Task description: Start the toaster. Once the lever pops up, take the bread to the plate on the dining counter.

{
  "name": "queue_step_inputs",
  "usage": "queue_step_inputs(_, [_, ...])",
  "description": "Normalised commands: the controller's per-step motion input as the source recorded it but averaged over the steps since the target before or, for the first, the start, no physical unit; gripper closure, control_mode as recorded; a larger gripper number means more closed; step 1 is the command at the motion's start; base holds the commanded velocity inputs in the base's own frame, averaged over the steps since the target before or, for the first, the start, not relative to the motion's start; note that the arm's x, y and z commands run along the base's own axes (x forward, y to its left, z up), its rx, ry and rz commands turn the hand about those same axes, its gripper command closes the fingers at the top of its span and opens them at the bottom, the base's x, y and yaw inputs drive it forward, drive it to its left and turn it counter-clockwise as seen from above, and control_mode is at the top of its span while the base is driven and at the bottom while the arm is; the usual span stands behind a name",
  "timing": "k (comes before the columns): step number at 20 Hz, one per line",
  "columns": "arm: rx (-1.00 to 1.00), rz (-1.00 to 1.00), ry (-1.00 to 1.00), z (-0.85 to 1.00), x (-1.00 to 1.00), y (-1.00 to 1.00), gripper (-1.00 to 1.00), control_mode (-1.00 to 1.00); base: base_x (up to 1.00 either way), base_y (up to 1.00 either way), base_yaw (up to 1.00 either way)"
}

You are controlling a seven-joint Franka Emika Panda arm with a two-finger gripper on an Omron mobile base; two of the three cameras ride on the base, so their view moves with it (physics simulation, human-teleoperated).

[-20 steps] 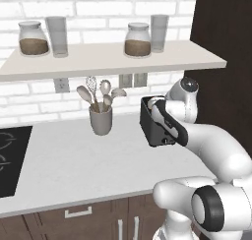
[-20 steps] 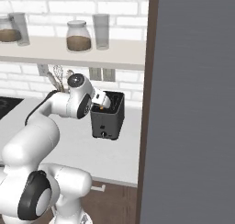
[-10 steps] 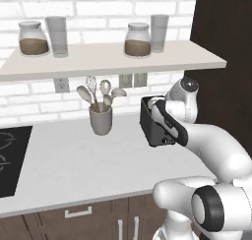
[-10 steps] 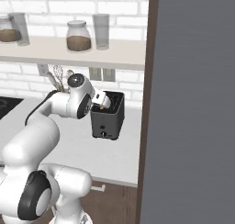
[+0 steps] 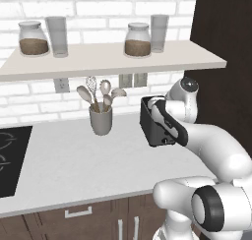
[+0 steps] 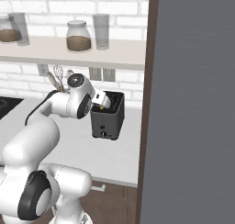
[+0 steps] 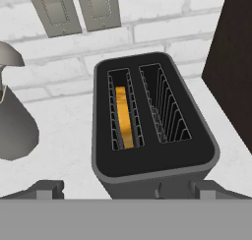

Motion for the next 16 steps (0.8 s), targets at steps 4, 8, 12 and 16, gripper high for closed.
queue_step_inputs(4, [0.0, 0.0, 0.0, 0.0, 0.0, 0.0, -1.0, -1.0, 0.0, 0.0, 0.0])
queue_step_inputs(8, [0.0, 0.0, 0.0, 0.0, 0.0, 0.0, -1.0, -1.0, 0.0, 0.0, 0.0])
queue_step_inputs(12, [0.0, 0.0, 0.0, 0.0, 0.0, 0.0, -1.0, -1.0, 0.0, 0.0, 0.0])
queue_step_inputs(16, [0.0, 0.0, 0.0, 0.0, 0.0, 0.0, -1.0, -1.0, 0.0, 0.0, 0.0])
